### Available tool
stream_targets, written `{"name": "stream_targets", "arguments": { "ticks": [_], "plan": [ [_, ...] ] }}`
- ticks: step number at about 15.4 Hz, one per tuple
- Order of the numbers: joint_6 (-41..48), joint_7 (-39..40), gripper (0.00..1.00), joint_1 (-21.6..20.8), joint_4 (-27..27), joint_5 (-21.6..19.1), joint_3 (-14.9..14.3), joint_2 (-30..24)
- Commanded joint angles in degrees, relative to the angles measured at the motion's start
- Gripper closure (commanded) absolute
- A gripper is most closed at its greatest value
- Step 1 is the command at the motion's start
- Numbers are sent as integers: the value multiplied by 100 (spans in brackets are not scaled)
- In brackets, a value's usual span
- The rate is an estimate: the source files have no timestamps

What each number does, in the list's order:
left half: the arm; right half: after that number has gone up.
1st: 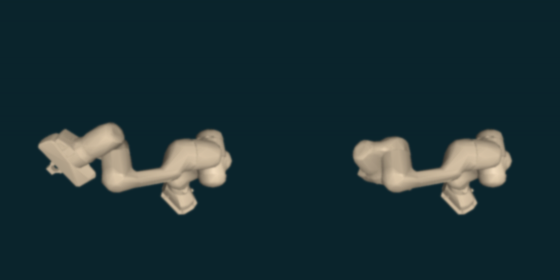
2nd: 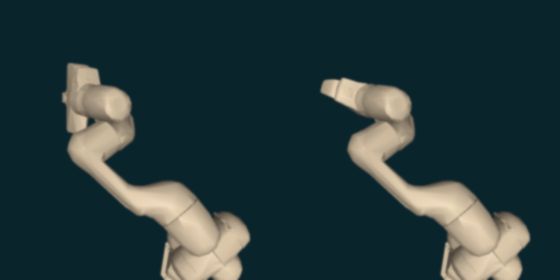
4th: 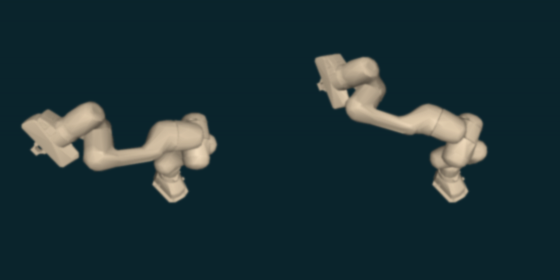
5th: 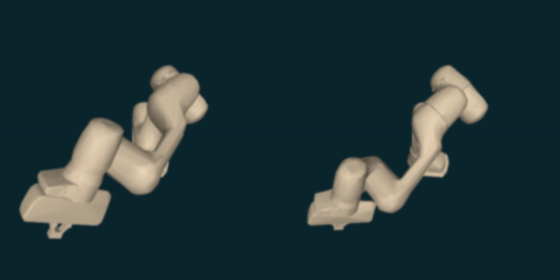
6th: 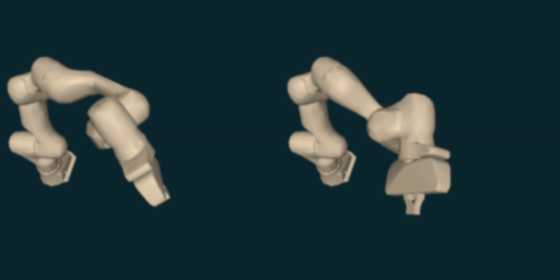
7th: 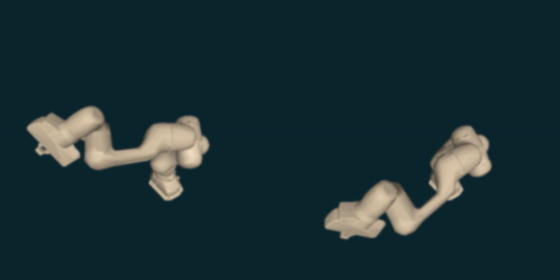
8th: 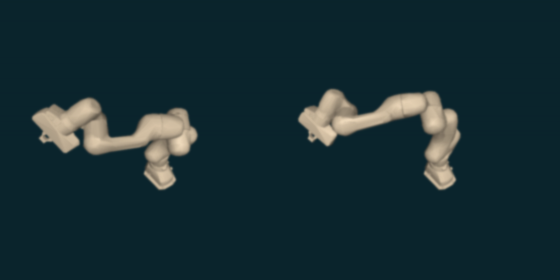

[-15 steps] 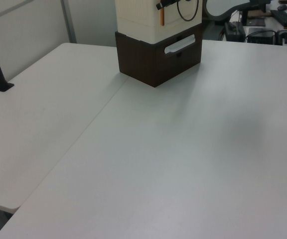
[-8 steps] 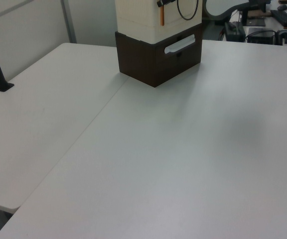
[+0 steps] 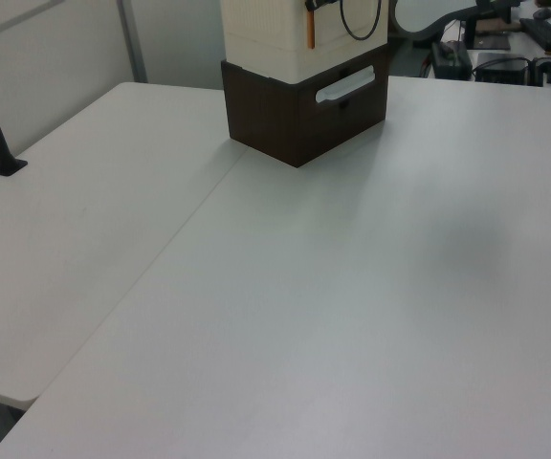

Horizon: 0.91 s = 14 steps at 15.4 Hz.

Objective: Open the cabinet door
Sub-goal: 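Close the gripper on the orange handle strip of the door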

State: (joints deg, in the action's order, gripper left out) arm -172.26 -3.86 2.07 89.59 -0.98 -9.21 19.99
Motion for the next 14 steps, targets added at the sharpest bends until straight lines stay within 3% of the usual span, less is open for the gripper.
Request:
{"name": "stream_targets", "arguments": {
  "ticks": [1,4,7,14],
  "plan": [
    [-133,-80,96,21,128,72,-46,14],
    [51,-124,96,171,251,37,-37,-249],
    [771,-88,96,250,304,45,-37,-504],
    [1695,-80,96,259,304,45,-37,-733]
  ]
}}
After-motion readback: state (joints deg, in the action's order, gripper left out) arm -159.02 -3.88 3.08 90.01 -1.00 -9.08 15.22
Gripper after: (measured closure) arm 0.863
